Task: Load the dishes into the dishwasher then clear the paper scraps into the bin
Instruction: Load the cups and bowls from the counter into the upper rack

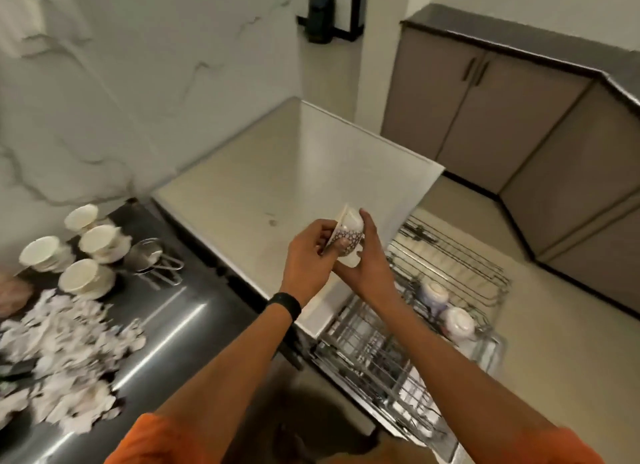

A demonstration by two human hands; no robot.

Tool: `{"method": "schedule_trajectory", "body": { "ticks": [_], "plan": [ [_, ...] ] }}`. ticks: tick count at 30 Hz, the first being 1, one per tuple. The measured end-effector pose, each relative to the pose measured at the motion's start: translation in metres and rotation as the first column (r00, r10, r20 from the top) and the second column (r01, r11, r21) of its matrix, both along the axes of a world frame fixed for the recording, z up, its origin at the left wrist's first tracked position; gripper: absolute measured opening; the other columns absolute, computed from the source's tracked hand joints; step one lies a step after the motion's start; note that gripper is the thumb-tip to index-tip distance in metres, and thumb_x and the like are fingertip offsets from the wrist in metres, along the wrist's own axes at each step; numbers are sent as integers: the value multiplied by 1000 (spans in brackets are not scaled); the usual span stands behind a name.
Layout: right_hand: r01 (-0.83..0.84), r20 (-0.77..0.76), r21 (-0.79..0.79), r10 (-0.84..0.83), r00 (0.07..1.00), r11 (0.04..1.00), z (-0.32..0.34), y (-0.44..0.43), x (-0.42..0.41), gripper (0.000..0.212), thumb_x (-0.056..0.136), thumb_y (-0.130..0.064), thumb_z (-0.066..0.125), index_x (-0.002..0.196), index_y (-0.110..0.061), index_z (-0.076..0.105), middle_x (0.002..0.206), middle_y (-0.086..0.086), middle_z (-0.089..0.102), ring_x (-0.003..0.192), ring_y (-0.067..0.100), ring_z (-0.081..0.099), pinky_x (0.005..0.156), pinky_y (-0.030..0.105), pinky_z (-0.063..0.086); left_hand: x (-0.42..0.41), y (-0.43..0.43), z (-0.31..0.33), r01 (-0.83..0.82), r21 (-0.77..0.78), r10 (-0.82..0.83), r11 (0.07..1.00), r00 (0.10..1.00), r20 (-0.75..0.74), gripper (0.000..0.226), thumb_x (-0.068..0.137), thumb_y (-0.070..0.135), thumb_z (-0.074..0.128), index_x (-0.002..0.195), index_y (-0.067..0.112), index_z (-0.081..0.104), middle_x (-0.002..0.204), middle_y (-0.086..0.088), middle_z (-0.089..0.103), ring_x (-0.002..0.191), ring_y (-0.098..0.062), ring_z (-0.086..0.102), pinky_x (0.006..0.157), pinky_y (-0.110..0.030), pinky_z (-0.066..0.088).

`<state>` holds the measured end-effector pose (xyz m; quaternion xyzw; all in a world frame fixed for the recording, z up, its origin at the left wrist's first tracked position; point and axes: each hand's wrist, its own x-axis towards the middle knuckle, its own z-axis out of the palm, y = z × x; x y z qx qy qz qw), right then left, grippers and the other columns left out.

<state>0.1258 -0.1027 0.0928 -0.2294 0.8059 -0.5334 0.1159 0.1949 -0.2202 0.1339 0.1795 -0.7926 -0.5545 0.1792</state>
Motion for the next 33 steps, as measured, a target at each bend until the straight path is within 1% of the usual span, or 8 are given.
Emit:
{"method": "schedule_trajectory", "body": {
  "ticks": [2, 5, 11, 14, 17, 21, 27, 33],
  "plan": [
    [47, 16, -6, -47, 999, 999, -4, 30, -16, 111, 71, -59, 77, 159, -30, 17, 153, -1, 43, 132, 14, 50, 104, 37, 50, -19, 28, -6, 49, 2, -49, 999, 999, 9, 20, 90, 12, 75, 106, 22, 69, 95, 10, 74, 87, -7, 69, 77, -23, 55],
    [129, 18, 2, -129, 991, 992, -13, 79, -37, 101, 76, -52, 81, 156, -28, 25, 149, -1, 43, 126, 5, 46, 100, 16, 43, -50, 70, -16, 98, 41, -100, 994, 995, 31, 23, 90, 12, 75, 109, 23, 68, 97, 8, 74, 88, -7, 69, 76, -22, 55],
    [215, 72, 98, -222, 972, 972, -42, 166, -78, 101, 68, -42, 91, 149, -35, 31, 129, 0, 34, 105, 9, 52, 83, 22, 52, -100, 128, -41, 288, -18, -284, 958, 952, 115, 51, 90, 17, 75, 136, 33, 56, 119, 6, 65, 99, -6, 66, 79, -23, 59],
    [140, 158, 166, -167, 973, 976, -59, 195, -100, 109, 64, -38, 93, 152, -35, 27, 131, 0, 30, 112, 17, 52, 90, 38, 59, -123, 139, -58, 413, -149, -377, 898, 899, 222, 58, 89, 21, 75, 141, 32, 53, 139, 5, 47, 116, -10, 59, 92, -33, 59],
    [59, 202, 235, -108, 973, 970, -70, 208, -120, 112, 67, -27, 91, 157, -26, 25, 131, 2, 31, 112, 18, 50, 89, 31, 56, -142, 147, -80, 490, -188, -409, 851, 845, 345, 60, 86, 31, 75, 142, 28, 53, 145, 4, 47, 125, -16, 55, 101, -44, 54],
    [27, 254, 262, -96, 962, 965, -96, 207, -143, 113, 65, -20, 90, 156, -21, 23, 139, 5, 35, 115, 18, 49, 75, 14, 46, -163, 150, -118, 484, -155, -377, 861, 813, 444, 69, 86, 48, 70, 147, 23, 49, 141, 0, 57, 127, -17, 56, 104, -47, 51],
    [12, 348, 299, -121, 930, 954, -150, 192, -164, 97, 59, -28, 89, 136, -29, 30, 124, 4, 54, 101, 19, 64, 79, 43, 62, -187, 144, -176, 461, -95, -333, 882, 754, 566, 67, 85, 28, 79, 142, 15, 49, 143, -6, 52, 129, -23, 51, 107, -42, 45],
    [-60, 361, 402, -98, 927, 914, -210, 172, -200, 88, 65, -25, 88, 136, -25, 37, 127, 5, 56, 107, 23, 61, 82, 34, 56, -220, 138, -253, 342, 85, -315, 936, 702, 638, 81, 87, 17, 76, 155, 33, 34, 151, -6, 47, 139, -27, 44, 111, -54, 43]
  ]
}}
